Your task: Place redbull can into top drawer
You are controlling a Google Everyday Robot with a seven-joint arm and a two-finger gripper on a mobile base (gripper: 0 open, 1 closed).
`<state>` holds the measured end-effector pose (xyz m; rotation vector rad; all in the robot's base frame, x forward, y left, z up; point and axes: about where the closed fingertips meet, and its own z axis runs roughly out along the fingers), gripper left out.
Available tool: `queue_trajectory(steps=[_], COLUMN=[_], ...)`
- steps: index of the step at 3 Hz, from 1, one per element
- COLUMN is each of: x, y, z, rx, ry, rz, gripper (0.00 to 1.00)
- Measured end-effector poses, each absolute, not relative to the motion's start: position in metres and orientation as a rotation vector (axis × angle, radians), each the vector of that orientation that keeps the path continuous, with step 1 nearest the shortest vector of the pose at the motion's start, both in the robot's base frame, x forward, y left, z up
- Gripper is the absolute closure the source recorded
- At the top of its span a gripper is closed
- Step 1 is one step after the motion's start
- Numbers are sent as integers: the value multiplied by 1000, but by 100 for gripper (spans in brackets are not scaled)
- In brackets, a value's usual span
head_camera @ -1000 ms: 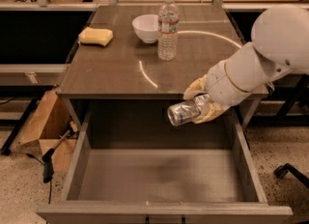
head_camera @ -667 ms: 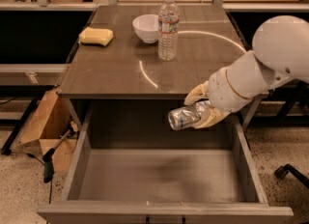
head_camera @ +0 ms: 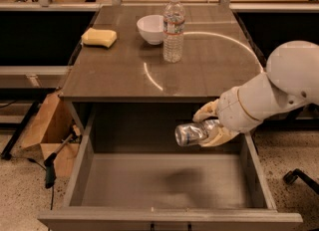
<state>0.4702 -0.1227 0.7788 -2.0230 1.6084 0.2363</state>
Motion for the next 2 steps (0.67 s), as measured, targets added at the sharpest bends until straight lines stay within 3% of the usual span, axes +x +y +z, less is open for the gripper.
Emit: queue_trajectory(steps=[2], x=[477], y=[-115], z=[769], rx=[-2030], ry=[1591], rz=[259], gripper=[100])
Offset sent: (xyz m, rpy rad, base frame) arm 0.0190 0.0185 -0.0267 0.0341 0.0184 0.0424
